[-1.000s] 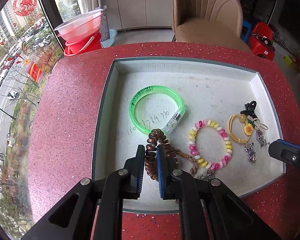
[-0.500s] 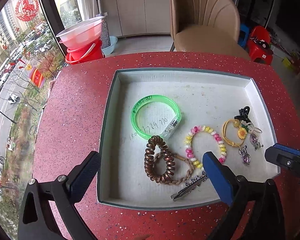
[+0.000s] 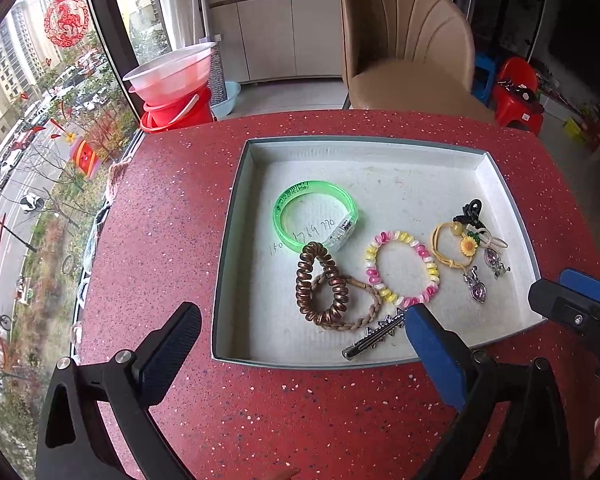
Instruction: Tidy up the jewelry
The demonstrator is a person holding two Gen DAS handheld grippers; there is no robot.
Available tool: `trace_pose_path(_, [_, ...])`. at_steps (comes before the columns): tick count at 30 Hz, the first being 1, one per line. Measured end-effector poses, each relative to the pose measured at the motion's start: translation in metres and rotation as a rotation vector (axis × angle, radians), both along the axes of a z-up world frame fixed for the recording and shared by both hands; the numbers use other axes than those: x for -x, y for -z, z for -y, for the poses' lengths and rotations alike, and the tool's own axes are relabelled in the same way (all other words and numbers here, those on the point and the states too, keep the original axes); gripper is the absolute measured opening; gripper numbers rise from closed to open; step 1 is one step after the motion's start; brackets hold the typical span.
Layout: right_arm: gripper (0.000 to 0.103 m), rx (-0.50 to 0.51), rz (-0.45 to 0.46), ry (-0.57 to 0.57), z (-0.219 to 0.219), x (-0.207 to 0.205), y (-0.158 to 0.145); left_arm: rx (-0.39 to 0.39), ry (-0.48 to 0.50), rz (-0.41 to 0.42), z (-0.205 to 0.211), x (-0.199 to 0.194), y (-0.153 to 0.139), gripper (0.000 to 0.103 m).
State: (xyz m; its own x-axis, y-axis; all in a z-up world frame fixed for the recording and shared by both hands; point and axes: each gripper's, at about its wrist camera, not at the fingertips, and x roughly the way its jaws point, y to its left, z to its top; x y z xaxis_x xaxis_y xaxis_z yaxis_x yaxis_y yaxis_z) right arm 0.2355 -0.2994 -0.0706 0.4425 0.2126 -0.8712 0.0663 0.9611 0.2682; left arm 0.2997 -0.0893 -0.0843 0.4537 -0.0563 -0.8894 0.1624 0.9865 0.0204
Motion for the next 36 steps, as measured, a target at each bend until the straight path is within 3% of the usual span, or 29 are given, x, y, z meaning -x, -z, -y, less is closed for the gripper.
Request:
trace_pose_path(3, [0.103,0.017,0.029,0.014,-0.003,0.01,-0.004,-0.011,-0.026,0.009,-0.006,0.011,-0.003,0.103])
trace_pose_path(7, [0.103,0.038,0.077,0.02,-0.008,0.025,-0.011,0.002,-0.042,0.005,-0.014,0.024,-0.006,0.103])
trace_pose_path(13, [0.103,0.07,0.079,0.032,-0.015,0.043,-0.016,0.002,-0.057,0.009,-0.024,0.045,-0.008,0.103])
trace_pose_path(25, [0.103,0.154,0.163,0.052,-0.028,0.085,-0.034,-0.031,-0.054,0.079,-0.033,0.085,-0.021,0.103])
trace_pose_path(36, [0.103,0.199,0.23,0.072,-0.036,0.109,-0.041,0.008,-0.057,0.14,-0.041,0.112,-0.029,0.103])
